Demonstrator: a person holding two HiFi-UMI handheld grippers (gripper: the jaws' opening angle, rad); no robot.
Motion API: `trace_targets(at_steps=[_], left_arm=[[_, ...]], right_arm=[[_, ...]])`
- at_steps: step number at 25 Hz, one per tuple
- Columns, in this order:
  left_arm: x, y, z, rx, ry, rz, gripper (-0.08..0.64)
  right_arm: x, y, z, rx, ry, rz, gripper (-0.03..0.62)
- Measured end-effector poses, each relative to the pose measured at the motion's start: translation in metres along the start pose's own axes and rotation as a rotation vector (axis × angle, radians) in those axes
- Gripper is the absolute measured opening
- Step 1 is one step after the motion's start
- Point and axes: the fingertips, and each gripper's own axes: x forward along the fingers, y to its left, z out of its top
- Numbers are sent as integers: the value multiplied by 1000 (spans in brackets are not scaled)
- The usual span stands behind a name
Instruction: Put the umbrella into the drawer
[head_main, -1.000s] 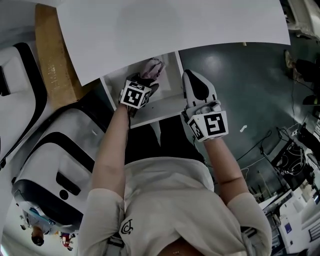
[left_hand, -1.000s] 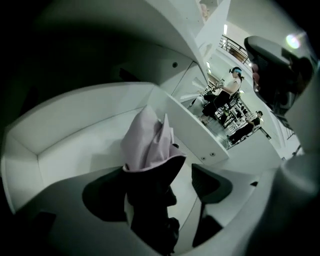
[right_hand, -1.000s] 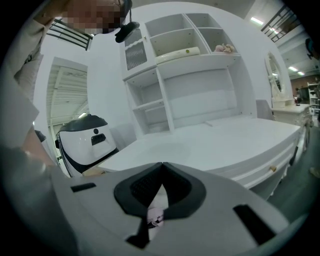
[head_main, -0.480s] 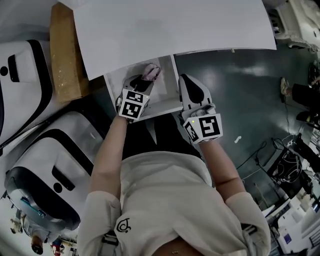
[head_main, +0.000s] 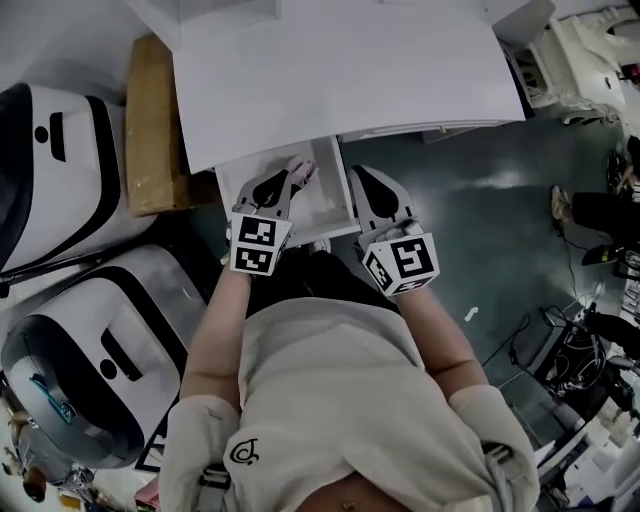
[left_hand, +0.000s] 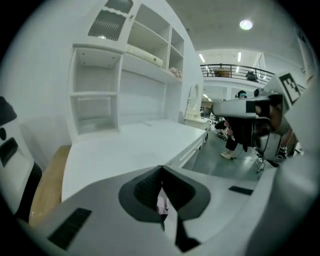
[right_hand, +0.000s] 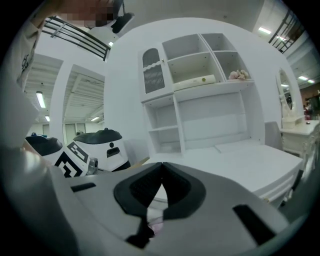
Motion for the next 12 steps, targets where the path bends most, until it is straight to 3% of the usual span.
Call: trace_targets(at_steps=[7,12], left_arm=[[-45,-5,88,122,-210,92,12],[-94,-20,135,118,-375,78,11]], right_arm=[[-16,-25,58,-35,-86,-2,6],[-34,-23,90,-94,-161,-2,6]])
